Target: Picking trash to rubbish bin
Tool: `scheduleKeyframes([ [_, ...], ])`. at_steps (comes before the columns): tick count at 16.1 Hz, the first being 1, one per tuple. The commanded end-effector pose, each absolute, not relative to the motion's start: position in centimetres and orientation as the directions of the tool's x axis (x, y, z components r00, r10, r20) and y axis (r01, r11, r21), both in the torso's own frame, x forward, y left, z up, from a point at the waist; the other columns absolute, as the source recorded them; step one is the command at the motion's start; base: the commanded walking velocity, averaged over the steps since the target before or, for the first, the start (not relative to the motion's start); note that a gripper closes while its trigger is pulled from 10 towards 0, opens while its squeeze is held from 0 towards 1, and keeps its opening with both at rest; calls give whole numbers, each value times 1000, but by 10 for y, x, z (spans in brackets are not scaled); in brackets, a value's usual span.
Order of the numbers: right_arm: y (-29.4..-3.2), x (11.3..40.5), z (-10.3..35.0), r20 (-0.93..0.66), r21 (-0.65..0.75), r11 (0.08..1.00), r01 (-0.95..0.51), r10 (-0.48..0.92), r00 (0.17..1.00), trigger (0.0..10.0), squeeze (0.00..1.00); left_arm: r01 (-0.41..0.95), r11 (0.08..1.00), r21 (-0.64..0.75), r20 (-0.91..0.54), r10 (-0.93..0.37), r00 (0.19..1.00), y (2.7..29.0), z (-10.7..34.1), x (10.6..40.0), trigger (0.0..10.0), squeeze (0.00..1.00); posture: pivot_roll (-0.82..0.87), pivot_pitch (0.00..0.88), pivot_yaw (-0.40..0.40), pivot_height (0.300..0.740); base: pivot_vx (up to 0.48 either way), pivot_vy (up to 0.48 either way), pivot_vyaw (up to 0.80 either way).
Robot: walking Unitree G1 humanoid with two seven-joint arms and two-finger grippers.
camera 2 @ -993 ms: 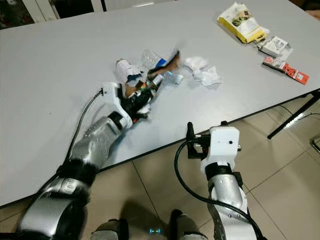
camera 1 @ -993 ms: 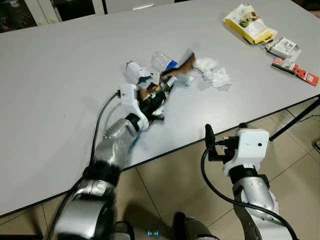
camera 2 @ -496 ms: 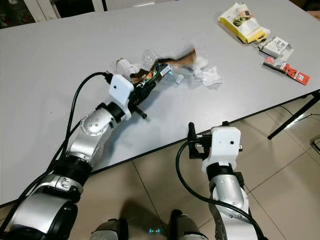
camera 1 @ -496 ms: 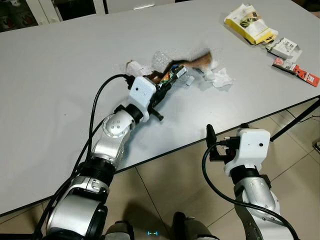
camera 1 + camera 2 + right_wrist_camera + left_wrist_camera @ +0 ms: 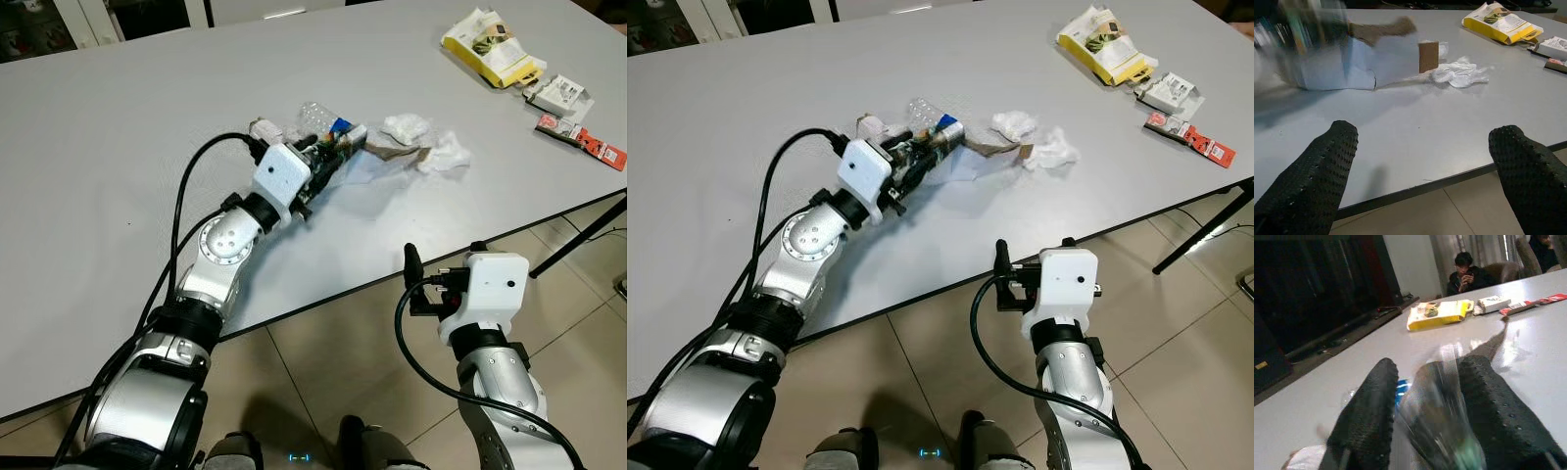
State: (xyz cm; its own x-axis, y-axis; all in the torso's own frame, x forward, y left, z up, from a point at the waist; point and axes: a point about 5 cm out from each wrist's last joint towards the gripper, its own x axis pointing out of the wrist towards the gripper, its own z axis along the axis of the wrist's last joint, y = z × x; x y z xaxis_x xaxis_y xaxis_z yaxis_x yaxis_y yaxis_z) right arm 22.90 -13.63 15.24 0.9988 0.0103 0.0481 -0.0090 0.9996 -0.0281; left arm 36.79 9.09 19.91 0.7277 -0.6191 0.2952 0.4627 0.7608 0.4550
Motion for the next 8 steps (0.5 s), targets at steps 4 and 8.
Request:
scheduleKeyframes([
  [4, -139, 228, 150, 43, -37, 999, 10, -8, 999, 10000, 0, 497, 740, 454, 272, -646, 713, 88, 194, 368, 0, 0, 47, 178, -8, 740, 0, 0, 0],
  [8, -138, 228, 151, 43, -35, 999, 9, -7, 999, 10000, 0, 499, 715, 490, 243, -662, 709, 86, 190, 368, 6510, 0, 46, 182, -9, 740, 0, 0, 0],
])
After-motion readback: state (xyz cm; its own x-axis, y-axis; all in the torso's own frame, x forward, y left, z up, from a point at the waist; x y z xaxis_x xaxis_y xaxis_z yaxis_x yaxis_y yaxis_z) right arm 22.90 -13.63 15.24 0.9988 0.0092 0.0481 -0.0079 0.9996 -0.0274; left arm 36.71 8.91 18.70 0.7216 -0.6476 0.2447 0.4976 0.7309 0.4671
